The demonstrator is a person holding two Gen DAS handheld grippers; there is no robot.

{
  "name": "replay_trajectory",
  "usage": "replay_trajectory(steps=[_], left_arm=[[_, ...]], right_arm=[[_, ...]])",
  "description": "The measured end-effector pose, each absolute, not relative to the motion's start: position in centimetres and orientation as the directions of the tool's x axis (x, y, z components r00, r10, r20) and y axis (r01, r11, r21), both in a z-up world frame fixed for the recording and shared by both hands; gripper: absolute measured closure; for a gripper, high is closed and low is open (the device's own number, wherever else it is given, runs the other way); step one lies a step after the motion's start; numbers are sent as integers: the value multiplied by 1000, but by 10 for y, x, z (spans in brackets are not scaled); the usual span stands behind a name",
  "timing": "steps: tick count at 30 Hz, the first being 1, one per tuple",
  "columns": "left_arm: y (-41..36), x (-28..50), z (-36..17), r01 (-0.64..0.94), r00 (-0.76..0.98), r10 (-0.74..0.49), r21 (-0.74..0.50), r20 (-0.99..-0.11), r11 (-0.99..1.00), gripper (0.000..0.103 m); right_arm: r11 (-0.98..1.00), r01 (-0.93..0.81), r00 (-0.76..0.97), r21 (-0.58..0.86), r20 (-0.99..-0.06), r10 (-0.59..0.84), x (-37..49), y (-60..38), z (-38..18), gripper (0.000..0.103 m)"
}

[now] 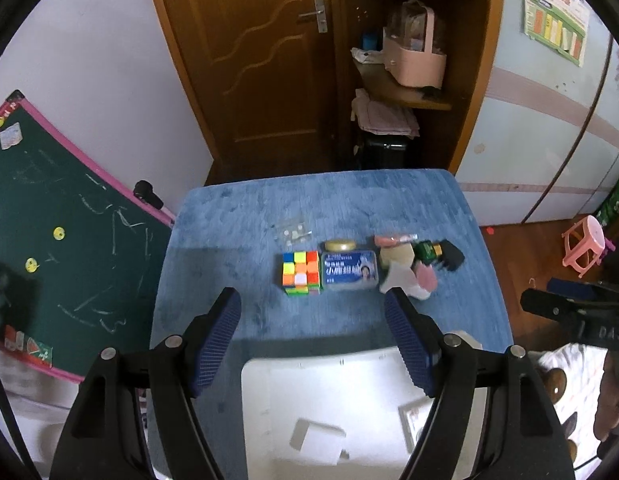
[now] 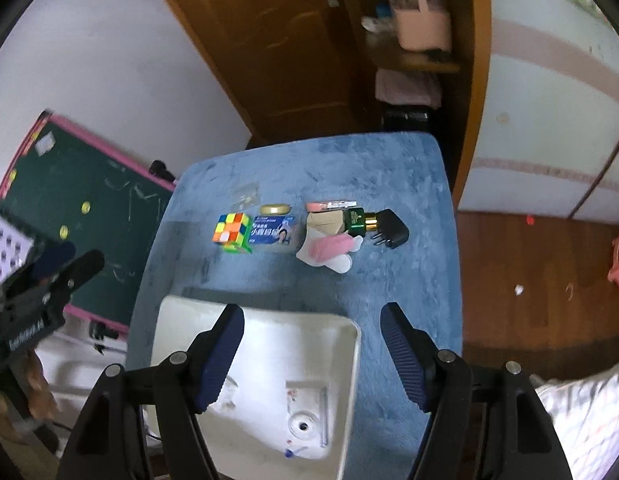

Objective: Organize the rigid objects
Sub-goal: 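Lift both tools away from the tray toward the remaining items, then grasp the Rubik's cube with the left tool while the right tool grasps the pink roller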

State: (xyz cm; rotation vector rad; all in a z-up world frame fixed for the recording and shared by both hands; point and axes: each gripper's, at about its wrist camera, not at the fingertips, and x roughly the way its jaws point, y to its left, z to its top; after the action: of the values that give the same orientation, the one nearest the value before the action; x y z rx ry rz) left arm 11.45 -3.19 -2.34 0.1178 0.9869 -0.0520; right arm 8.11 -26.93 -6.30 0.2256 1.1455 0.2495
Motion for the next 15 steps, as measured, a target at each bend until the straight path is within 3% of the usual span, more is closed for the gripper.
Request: replay_trajectory(steps=[15], left_arm=[[1,237,-149,60,250,-45,-30,-967,998,26]], right_arm=[[831,332,101,447,-892,440,211,-277,-173,31]])
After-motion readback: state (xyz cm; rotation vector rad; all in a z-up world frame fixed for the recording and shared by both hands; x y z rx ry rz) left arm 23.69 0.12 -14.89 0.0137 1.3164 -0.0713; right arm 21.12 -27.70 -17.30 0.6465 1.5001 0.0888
